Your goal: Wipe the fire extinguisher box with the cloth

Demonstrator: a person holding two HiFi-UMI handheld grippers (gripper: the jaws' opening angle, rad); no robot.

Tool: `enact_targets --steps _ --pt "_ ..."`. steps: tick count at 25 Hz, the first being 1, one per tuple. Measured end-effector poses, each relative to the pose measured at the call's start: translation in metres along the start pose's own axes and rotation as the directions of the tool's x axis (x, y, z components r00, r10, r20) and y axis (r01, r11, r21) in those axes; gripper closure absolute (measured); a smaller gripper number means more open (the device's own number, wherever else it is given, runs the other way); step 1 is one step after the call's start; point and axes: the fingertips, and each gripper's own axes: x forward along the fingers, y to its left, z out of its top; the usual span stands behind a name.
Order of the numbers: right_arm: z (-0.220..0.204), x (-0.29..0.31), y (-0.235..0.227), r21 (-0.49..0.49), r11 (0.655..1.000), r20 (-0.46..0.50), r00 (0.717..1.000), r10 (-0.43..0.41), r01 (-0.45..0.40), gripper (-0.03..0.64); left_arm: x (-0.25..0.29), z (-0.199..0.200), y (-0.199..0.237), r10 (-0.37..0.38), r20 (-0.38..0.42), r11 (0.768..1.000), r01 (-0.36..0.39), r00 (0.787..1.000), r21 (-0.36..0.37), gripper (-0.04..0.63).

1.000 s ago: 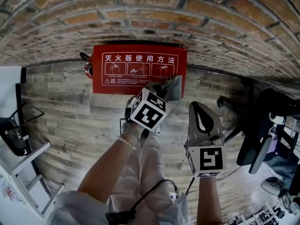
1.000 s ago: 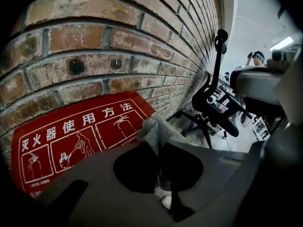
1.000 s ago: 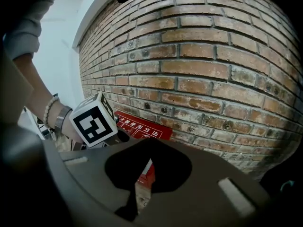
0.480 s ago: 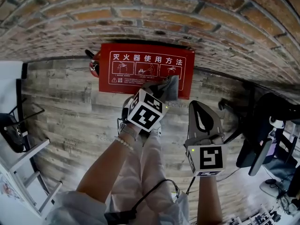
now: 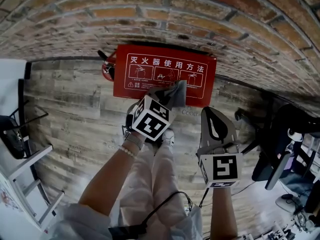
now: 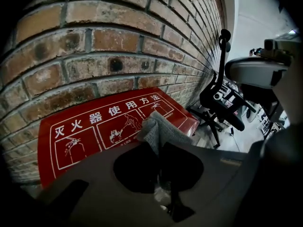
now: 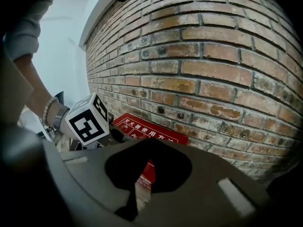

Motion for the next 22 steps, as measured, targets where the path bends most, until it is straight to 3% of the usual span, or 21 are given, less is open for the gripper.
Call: enact_targets --steps 22 --pt "0.021 0.025 0.045 -0.054 0.997 -0.008 0.998 0.063 -0.063 0.609 -0.055 -0.047 0.073 0.101 0.000 0.993 -0.101 0.995 -0.056 0.578"
